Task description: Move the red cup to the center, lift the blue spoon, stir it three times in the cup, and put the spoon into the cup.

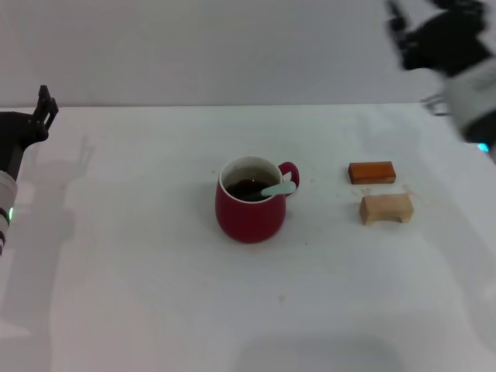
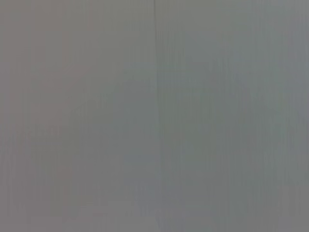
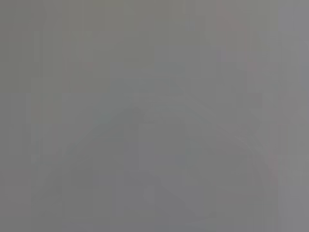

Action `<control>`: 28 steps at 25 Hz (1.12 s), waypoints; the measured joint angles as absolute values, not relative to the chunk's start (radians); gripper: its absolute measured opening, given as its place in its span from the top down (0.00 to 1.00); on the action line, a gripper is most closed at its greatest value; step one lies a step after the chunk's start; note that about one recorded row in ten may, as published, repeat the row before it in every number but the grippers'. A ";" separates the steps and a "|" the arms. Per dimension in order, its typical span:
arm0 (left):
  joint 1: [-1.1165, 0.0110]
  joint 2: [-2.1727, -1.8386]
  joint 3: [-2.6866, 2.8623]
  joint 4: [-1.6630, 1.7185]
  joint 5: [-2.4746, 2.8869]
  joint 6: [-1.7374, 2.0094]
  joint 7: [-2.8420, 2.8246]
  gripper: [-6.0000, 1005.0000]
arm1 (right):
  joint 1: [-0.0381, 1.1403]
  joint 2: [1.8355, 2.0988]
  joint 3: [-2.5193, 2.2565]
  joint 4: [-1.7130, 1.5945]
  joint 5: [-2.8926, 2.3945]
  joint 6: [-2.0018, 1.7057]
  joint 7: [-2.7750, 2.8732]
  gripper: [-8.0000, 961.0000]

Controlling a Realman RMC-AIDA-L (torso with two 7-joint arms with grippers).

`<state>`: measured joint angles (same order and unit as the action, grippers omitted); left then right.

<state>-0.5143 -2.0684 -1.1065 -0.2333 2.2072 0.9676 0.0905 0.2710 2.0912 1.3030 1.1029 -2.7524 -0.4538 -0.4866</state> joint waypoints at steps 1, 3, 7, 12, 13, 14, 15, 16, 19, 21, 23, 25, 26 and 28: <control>-0.515 -2.069 -1.104 -0.234 2.207 0.966 0.090 0.15 | 0.242 2.091 1.293 1.057 -2.612 -0.585 -0.492 0.56; -0.515 -2.069 -1.103 -0.234 2.208 0.966 0.090 0.15 | 0.227 2.088 1.288 0.996 -2.487 -0.698 -0.494 0.56; -0.515 -2.071 -1.101 -0.234 2.207 0.966 0.090 0.15 | 0.217 2.083 1.287 0.886 -2.342 -0.852 -0.493 0.56; -0.513 -2.070 -1.101 -0.236 2.207 0.965 0.082 0.15 | 0.225 2.080 1.287 0.676 -2.220 -1.006 -0.387 0.56; -0.512 -2.070 -1.101 -0.236 2.207 0.965 0.081 0.15 | 0.225 2.080 1.287 0.676 -2.220 -1.006 -0.387 0.56; -0.511 -2.070 -1.101 -0.236 2.208 0.965 0.081 0.15 | 0.236 2.078 1.287 0.607 -2.223 -1.022 -0.319 0.56; -0.511 -2.070 -1.101 -0.236 2.208 0.965 0.081 0.15 | 0.236 2.078 1.287 0.607 -2.223 -1.022 -0.319 0.56; -0.507 -2.070 -1.101 -0.238 2.207 0.965 0.081 0.15 | 0.241 2.077 1.282 0.575 -2.226 -1.025 -0.299 0.56; -0.502 -2.071 -1.100 -0.242 2.207 0.965 0.082 0.15 | 0.236 2.073 1.251 0.547 -2.262 -1.033 -0.296 0.56; -0.500 -2.070 -1.096 -0.242 2.207 0.964 0.082 0.15 | 0.225 2.073 1.242 0.542 -2.297 -1.037 -0.293 0.56; -0.498 -2.070 -1.092 -0.243 2.207 0.963 0.082 0.15 | 0.219 2.074 1.243 0.541 -2.308 -1.039 -0.292 0.56; -0.496 -2.069 -1.088 -0.243 2.207 0.963 0.082 0.15 | 0.212 2.076 1.246 0.539 -2.308 -1.047 -0.291 0.56; -0.495 -2.069 -1.087 -0.243 2.207 0.963 0.082 0.15 | 0.209 2.077 1.248 0.537 -2.306 -1.056 -0.289 0.56; -0.494 -2.069 -1.087 -0.243 2.207 0.964 0.083 0.15 | 0.210 2.079 1.246 0.519 -2.299 -1.086 -0.270 0.56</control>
